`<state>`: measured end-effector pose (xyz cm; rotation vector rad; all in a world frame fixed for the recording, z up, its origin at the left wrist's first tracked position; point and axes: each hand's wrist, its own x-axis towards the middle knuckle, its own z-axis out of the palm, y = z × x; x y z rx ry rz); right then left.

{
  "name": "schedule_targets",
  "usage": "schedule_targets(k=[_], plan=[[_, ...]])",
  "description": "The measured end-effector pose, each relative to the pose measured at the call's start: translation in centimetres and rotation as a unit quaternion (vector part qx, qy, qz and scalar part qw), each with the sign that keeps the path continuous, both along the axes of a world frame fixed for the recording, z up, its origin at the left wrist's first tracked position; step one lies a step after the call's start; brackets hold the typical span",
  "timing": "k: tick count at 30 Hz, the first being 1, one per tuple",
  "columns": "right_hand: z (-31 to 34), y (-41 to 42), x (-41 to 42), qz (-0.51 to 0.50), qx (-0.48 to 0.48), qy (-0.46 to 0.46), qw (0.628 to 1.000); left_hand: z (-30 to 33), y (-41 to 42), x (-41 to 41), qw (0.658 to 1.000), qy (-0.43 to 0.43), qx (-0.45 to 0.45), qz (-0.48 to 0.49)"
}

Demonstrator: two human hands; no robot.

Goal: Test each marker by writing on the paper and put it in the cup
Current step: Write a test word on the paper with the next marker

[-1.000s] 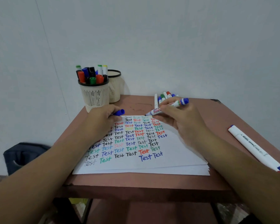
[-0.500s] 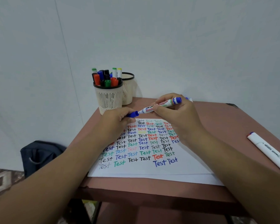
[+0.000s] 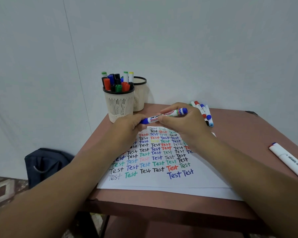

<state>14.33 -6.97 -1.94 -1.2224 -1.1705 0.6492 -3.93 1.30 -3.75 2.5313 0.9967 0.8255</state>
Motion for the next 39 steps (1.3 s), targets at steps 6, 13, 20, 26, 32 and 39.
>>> schedule_targets(k=[6,13,20,26,32,39], plan=[[-0.2,0.2,0.2,-0.015,-0.031,-0.007,0.999,-1.1,1.2,0.3,1.000,0.000,-0.012,0.002],[2.3,-0.4,1.3,-0.081,-0.030,-0.251,0.964,-0.6,1.1,0.3,0.999,-0.028,0.001,0.023],[1.1,1.1,2.7,-0.072,-0.014,-0.540,0.838,-0.6,1.2,0.4,0.998,-0.052,-0.002,0.035],[0.9,3.9,4.1,-0.062,-0.004,-0.608,0.792,-0.9,1.6,0.2,0.989,-0.113,-0.071,0.059],[3.6,7.0,3.8,-0.095,0.013,-0.583,0.807,-1.3,2.2,0.3,0.988,-0.090,-0.096,0.083],[7.8,11.4,1.7,-0.118,0.092,-0.388,0.910,-1.3,2.4,0.1,0.983,-0.101,-0.119,0.092]])
